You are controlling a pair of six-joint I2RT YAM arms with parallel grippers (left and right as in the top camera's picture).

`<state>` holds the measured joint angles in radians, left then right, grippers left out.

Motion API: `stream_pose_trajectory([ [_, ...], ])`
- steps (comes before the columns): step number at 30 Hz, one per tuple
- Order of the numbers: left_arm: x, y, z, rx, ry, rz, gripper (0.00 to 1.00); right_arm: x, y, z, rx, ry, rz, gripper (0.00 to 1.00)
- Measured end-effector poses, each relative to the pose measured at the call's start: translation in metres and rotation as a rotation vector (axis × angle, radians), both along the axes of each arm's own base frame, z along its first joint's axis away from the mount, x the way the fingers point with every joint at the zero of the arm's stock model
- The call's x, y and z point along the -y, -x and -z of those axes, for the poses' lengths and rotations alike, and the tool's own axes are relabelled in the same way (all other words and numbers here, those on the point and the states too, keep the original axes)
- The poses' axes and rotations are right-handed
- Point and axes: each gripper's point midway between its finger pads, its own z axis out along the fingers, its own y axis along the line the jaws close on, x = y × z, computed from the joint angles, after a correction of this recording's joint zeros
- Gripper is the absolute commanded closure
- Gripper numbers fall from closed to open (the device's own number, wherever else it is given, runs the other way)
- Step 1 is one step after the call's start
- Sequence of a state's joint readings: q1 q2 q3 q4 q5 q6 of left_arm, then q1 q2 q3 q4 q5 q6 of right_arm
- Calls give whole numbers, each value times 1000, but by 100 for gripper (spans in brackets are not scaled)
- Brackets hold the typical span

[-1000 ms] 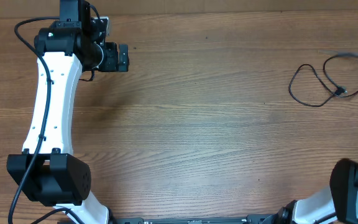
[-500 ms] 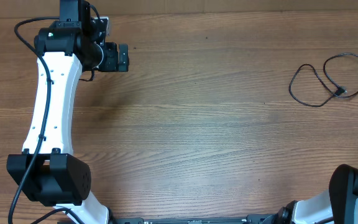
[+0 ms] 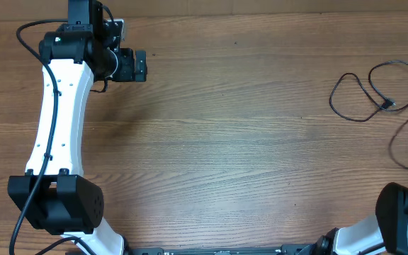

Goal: Untangle cables
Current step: 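Carry the second cable to the right edge with the right gripper, then release the cable onto the pile and lift the right gripper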

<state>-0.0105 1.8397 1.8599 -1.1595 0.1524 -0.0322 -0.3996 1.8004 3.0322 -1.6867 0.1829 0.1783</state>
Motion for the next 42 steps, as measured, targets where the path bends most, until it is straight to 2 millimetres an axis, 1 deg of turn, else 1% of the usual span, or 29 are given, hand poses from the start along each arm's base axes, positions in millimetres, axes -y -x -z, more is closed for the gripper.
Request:
stream_pose_trajectory([
  [3,0,0,0,0,0,0,0,8,-18,32,-110,-46,0,96],
  [5,0,0,0,0,0,0,0,14,-32,57,-193,-81,1,96],
  [9,0,0,0,0,0,0,0,27,-52,99,-321,-120,23,96],
  [13,0,0,0,0,0,0,0,41,-61,132,-415,-131,64,96],
  [17,0,0,0,0,0,0,0,57,-62,163,-496,-149,108,96],
  [21,0,0,0,0,0,0,1,78,-55,192,-567,-178,166,96],
  [22,0,0,0,0,0,0,0,88,-47,205,-602,-194,196,96],
  [23,0,0,0,0,0,0,0,93,-44,211,-613,-203,209,96],
  [27,0,0,0,0,0,0,0,113,-17,251,-734,-263,264,96],
  [30,0,0,0,0,0,0,1,120,0,281,-818,-310,281,96],
  [34,0,0,0,0,0,0,1,117,7,322,-905,-345,269,96],
  [36,0,0,0,0,0,0,0,112,10,348,-946,-368,257,96],
  [38,0,0,0,0,0,0,0,110,12,361,-962,-381,251,96],
  [39,0,0,0,0,0,0,1,108,13,375,-974,-392,246,94],
  [40,0,0,0,1,0,0,0,107,12,385,-970,-401,239,90],
  [41,0,0,0,0,0,0,0,106,12,394,-970,-408,234,83],
  [42,0,0,0,0,0,0,0,104,12,402,-971,-415,229,67],
])
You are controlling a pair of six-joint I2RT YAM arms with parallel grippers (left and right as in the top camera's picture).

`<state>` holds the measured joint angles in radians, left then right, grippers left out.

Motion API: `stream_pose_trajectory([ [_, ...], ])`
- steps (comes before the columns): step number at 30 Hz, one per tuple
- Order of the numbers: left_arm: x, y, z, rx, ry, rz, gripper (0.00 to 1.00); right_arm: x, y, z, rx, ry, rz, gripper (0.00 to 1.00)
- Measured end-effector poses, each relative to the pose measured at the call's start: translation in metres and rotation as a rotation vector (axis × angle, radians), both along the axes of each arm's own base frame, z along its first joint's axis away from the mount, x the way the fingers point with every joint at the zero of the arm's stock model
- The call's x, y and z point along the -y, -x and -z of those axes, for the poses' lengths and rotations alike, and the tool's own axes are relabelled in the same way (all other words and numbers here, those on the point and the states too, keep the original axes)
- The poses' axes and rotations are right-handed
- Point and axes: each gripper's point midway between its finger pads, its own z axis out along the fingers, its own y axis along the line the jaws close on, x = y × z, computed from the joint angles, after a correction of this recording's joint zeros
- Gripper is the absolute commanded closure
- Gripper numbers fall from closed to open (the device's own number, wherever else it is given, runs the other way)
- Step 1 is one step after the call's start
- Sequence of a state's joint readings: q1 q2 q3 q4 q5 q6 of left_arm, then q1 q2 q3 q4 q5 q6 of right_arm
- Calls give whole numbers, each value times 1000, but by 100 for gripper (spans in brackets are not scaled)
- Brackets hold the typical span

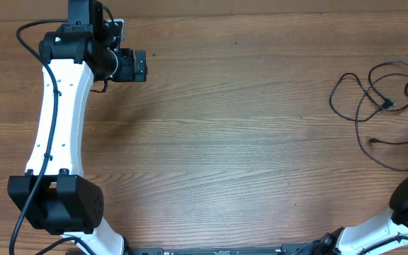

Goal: Untangle cables
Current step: 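Release the cable onto the pile and lift the right gripper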

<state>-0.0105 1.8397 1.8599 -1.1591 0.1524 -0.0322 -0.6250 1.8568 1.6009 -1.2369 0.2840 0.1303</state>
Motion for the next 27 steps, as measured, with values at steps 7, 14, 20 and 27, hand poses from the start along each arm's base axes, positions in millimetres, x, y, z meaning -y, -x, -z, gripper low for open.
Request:
stream_pose_trajectory([
  [7,0,0,0,0,0,0,0,-11,-1,29,18,-57,-9,6],
  [14,0,0,0,0,0,0,1,-30,-35,30,180,-179,-102,0],
  [20,0,0,0,0,0,0,0,-86,-76,21,362,-400,-343,0],
  [27,0,0,0,0,0,0,1,-170,-120,11,436,-488,-618,0],
])
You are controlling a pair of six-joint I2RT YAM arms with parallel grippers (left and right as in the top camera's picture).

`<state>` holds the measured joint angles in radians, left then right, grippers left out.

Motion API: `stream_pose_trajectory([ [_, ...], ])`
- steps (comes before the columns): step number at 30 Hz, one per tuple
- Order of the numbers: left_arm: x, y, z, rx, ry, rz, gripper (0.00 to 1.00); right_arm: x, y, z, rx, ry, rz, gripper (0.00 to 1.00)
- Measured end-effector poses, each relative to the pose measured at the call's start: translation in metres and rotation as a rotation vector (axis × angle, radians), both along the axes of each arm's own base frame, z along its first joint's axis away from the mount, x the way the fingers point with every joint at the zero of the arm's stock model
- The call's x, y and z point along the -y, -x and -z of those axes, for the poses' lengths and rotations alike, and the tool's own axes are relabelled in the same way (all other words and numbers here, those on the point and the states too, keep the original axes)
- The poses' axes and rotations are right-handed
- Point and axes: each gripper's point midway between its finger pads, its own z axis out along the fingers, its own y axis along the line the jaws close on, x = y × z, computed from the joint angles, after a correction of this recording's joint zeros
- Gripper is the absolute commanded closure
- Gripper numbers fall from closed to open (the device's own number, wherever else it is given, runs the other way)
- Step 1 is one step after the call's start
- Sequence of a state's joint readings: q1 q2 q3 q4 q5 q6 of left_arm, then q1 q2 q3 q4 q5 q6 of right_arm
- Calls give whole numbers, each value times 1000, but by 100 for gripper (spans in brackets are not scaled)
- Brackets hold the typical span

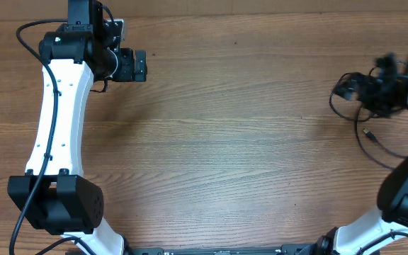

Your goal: Untangle cables

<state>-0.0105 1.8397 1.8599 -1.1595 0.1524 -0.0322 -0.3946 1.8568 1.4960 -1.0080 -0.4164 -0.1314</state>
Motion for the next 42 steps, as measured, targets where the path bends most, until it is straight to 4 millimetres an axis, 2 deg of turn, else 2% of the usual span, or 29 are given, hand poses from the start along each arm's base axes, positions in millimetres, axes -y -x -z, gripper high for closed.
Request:
stream_pose_trajectory([
  [6,0,0,0,0,0,0,0,-69,-17,-1,32,22,-181,0],
  [10,0,0,0,0,0,0,0,-96,-18,0,30,50,-250,0],
  [14,0,0,0,0,0,0,1,-110,-17,1,28,60,-283,0],
  [42,-2,1,1,-4,-10,-3,0,-110,-17,2,25,73,-287,0],
])
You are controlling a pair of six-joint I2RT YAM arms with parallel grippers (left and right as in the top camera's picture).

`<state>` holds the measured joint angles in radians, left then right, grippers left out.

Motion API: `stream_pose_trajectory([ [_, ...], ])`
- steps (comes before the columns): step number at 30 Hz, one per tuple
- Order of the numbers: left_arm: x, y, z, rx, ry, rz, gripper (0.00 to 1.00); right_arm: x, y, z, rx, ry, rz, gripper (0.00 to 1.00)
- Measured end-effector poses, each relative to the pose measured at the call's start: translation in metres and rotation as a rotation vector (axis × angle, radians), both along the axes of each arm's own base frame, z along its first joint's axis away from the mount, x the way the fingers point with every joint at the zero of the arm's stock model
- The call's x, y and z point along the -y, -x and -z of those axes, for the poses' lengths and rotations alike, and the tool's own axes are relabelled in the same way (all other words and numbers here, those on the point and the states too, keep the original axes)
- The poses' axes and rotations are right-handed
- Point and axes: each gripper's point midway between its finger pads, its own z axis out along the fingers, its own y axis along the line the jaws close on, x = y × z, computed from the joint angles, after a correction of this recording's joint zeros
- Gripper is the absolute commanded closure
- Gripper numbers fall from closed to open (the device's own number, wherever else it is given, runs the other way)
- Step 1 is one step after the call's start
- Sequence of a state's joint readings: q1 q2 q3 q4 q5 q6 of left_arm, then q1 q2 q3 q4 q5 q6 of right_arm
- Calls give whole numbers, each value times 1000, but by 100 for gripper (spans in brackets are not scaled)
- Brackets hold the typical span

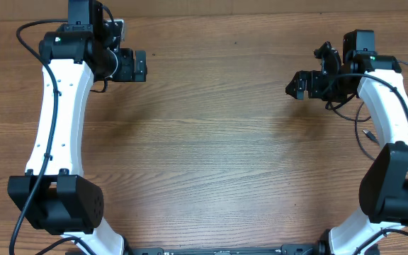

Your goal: Untangle cables

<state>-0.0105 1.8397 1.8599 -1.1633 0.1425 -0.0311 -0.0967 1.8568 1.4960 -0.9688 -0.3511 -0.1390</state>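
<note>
Thin black cables lie tangled at the table's right side, largely covered by my right arm. One small connector end shows beside the arm, and more strands run off the right edge. My right gripper hovers left of the tangle, pointing left. Its fingers look spread with no cable seen between them. My left gripper is at the far left back, far from the cables. Its finger gap is not readable from above.
A wooden table fills the view. The left arm's white link runs down the left side to its black base. The right arm's white link crosses the cable area.
My right gripper was over the cable loop at the right; it now sits farther left and slightly back, past the loop. The connector end has stayed where it was. The left arm has not moved.
At first the right arm was out of view except its base, and the cables lay spread at the right. Then the gripper appeared at the right edge and the strands had shifted. It then stood over the loop, and now lies left of it.
</note>
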Motion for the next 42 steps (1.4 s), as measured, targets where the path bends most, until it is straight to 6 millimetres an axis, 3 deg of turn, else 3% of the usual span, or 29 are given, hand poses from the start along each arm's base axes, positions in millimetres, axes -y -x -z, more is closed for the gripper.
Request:
stream_pose_trajectory([
  [4,-4,-2,0,9,-20,-9,0,0,0,0,-1,0,0,0],
  [9,-4,-24,-18,128,-23,-12,0,0,0,0,0,0,0,0],
  [13,-3,-37,-62,339,-19,-12,1,0,0,0,0,0,0,0],
  [16,0,-31,-102,518,-14,-7,0,0,0,0,0,0,0,0],
  [22,-1,4,-160,862,-8,-11,0,0,0,0,-1,0,0,0],
  [25,-1,27,-169,1001,-6,-12,0,0,0,0,-1,0,1,0],
  [33,-2,94,-173,1305,-1,-14,0,0,0,0,0,0,0,0],
  [36,-3,125,-166,1410,-8,-12,0,0,0,0,0,0,0,0],
  [42,-6,161,-143,1525,-31,-18,1,0,0,0,-1,0,0,0],
])
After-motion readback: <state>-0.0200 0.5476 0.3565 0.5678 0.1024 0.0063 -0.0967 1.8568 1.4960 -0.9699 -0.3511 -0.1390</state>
